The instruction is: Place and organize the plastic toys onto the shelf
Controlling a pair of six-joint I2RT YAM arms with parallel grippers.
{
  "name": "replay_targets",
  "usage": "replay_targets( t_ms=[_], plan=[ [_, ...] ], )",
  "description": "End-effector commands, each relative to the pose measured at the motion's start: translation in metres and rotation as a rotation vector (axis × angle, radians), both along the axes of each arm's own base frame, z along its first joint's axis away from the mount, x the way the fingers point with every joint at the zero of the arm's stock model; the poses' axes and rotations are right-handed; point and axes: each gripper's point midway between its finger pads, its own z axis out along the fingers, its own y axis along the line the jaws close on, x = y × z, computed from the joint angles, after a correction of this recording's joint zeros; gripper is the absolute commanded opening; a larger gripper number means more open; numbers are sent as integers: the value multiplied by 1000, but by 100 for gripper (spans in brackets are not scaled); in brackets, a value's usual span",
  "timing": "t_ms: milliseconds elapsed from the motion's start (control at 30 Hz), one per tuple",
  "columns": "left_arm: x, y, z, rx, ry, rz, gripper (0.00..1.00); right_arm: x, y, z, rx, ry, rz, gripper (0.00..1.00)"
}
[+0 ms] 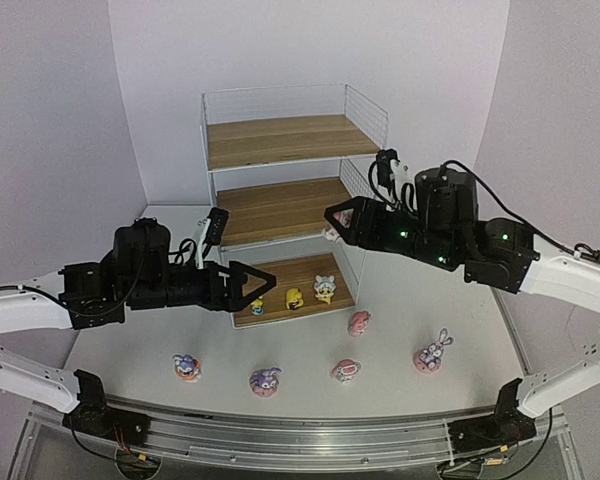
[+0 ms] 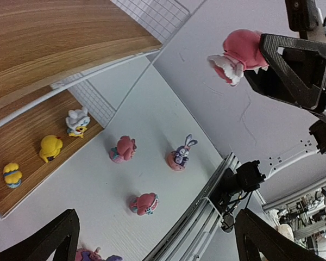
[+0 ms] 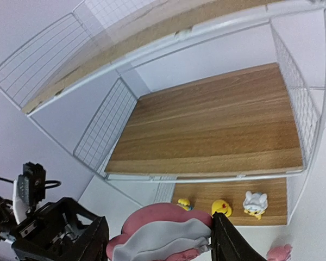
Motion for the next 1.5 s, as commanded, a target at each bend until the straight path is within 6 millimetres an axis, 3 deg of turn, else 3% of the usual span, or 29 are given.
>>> replay_targets(
  t_ms=[0, 133, 333, 900, 1467],
  plan=[
    [17, 57, -18, 124, 67, 270, 100, 31, -14, 5, -147, -85, -178, 3],
    [21, 86, -22, 161, 101, 388, 100, 47, -7, 8, -210, -121, -224, 3],
    [21, 98, -24, 175, 115, 435, 100, 67, 0, 8, -286, -165, -286, 4],
    [23, 104, -31, 184, 134, 474, 100, 105, -1, -11, -342, -147, -387, 5],
    [24, 108, -34, 178, 137, 495, 100, 114, 0, -21, -303, -146, -441, 7]
  ],
)
